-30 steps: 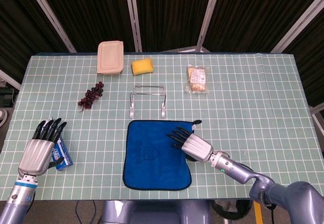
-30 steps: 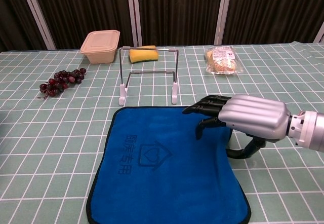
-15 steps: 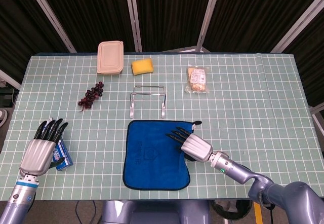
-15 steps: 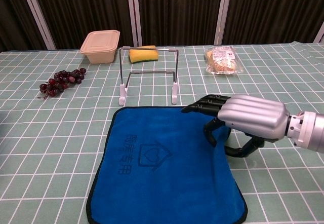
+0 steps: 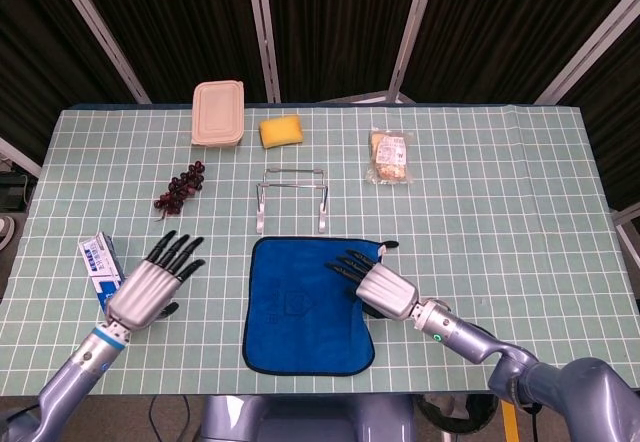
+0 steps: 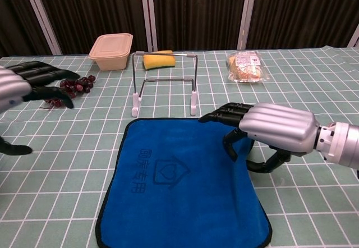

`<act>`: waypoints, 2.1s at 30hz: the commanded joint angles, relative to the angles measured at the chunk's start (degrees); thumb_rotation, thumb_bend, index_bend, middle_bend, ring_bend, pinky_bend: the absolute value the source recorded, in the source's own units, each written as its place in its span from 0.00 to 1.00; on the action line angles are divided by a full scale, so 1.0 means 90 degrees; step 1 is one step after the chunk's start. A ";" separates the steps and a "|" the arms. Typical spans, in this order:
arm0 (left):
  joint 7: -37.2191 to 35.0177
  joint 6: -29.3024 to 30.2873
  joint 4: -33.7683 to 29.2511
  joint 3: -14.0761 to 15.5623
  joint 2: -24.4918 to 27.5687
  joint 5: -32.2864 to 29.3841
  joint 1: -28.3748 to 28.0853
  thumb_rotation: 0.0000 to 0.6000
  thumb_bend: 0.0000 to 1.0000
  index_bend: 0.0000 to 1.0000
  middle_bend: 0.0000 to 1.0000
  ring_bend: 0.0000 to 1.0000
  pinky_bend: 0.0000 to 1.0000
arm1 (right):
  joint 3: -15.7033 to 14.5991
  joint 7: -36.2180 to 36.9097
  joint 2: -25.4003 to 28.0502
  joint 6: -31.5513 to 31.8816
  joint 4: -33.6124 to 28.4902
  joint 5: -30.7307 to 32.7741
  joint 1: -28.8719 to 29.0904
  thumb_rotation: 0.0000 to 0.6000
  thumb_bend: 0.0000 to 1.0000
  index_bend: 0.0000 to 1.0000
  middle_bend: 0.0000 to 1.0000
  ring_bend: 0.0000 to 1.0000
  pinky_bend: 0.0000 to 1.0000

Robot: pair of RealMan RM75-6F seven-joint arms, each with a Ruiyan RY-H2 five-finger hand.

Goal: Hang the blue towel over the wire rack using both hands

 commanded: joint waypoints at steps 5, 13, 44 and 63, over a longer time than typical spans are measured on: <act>-0.0672 -0.0738 0.1503 0.0104 -0.1206 0.0831 -0.1165 1.00 0.06 0.30 0.00 0.00 0.00 | 0.0036 -0.0222 0.0117 -0.0054 -0.0220 0.0062 0.0008 1.00 0.45 0.67 0.02 0.00 0.00; -0.0380 -0.0960 0.1934 0.0110 -0.1662 0.0814 -0.1511 1.00 0.08 0.30 0.00 0.00 0.00 | 0.0091 -0.0391 0.0203 -0.0146 -0.0426 0.0139 0.0036 1.00 0.45 0.67 0.02 0.00 0.00; -0.0448 -0.1002 0.2448 0.0322 -0.2271 0.0369 -0.1842 1.00 0.08 0.30 0.00 0.00 0.00 | 0.0081 -0.0396 0.0177 -0.0116 -0.0411 0.0181 -0.0020 1.00 0.45 0.67 0.04 0.00 0.00; -0.0316 -0.1105 0.2323 0.0415 -0.2352 0.0198 -0.1983 1.00 0.51 0.40 0.00 0.00 0.00 | 0.0077 -0.0485 0.0239 -0.0073 -0.0502 0.0146 -0.0024 1.00 0.45 0.67 0.04 0.00 0.00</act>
